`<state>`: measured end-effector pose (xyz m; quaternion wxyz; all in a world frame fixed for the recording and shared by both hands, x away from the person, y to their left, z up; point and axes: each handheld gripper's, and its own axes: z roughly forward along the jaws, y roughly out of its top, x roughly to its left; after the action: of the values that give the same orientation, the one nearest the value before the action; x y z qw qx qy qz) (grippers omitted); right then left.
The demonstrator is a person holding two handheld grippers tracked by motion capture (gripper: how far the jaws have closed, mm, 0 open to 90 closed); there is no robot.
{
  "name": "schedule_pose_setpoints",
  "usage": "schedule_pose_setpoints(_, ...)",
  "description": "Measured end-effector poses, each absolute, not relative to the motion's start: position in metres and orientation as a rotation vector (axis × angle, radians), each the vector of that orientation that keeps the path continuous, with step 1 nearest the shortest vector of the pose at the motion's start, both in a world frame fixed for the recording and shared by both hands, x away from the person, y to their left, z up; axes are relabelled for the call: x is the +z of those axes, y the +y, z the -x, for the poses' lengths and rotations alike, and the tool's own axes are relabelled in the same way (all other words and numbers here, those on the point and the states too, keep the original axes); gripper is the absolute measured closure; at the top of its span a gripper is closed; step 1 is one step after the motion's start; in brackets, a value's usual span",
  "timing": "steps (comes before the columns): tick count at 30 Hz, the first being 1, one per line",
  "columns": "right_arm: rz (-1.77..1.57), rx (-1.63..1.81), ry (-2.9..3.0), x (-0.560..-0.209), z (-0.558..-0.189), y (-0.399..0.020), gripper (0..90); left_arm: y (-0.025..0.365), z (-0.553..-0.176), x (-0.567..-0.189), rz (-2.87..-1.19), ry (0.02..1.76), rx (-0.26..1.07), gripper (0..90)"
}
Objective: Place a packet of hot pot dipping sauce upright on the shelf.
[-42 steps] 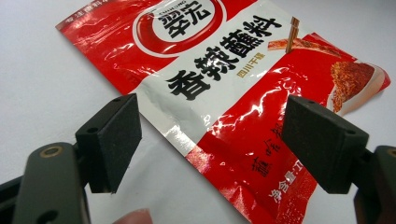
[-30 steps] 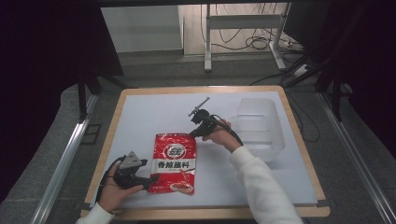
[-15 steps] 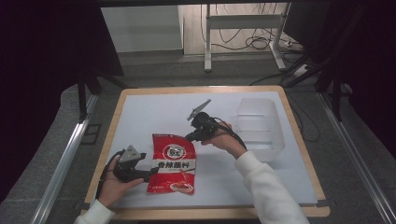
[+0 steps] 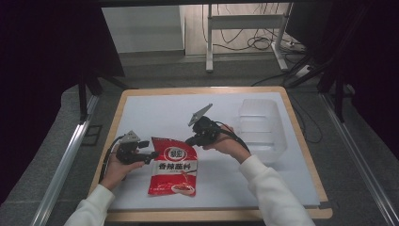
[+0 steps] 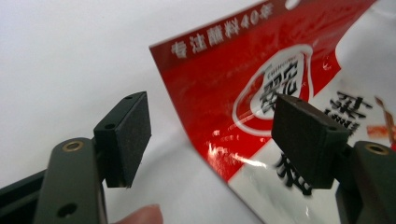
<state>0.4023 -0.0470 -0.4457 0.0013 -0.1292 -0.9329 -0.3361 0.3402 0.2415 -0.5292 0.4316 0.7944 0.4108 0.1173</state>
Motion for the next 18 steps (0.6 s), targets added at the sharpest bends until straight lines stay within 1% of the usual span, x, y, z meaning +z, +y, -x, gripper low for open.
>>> schedule_pose_setpoints(4,0.394,-1.047,-2.931,-0.446,-0.401,-0.046,89.1,0.238,-0.358,-0.532,-1.990,0.987,0.272,31.8)
schedule_pose_setpoints(6,0.385,-1.046,-2.935,-0.446,-0.401,-0.047,89.1,0.238,-0.363,-0.533,-1.984,0.971,0.265,36.3)
schedule_pose_setpoints(7,0.386,-1.044,-2.937,-0.446,-0.401,-0.048,89.1,0.239,-0.366,-0.535,-1.964,0.939,0.209,39.2)
schedule_pose_setpoints(9,0.388,-1.041,-2.940,-0.447,-0.401,-0.048,89.0,0.238,-0.365,-0.534,-1.966,0.890,0.173,47.2)
schedule_pose_setpoints(10,0.388,-1.041,-2.940,-0.447,-0.401,-0.048,89.0,0.238,-0.365,-0.534,-1.966,0.890,0.173,48.7)
schedule_pose_setpoints(11,0.400,-1.037,-2.943,-0.447,-0.401,-0.049,89.0,0.237,-0.361,-0.531,-1.990,0.846,0.202,52.2)
schedule_pose_setpoints(12,0.398,-1.044,-2.943,-0.448,-0.401,-0.050,89.0,0.237,-0.361,-0.531,-1.990,0.846,0.202,55.3)
schedule_pose_setpoints(13,0.398,-1.044,-2.943,-0.448,-0.401,-0.050,89.0,0.237,-0.358,-0.530,-1.994,0.836,0.212,55.3)
schedule_pose_setpoints(14,0.402,-1.040,-2.946,-0.449,-0.402,-0.051,89.0,0.238,-0.356,-0.529,-1.999,0.826,0.224,59.9)
schedule_pose_setpoints(15,0.418,-1.036,-2.951,-0.452,-0.403,-0.052,88.9,0.240,-0.350,-0.528,-2.006,0.803,0.234,70.1)
schedule_pose_setpoints(18,0.447,-1.027,-2.958,-0.456,-0.405,-0.055,88.8,0.242,-0.344,-0.528,-2.014,0.768,0.228,83.2)
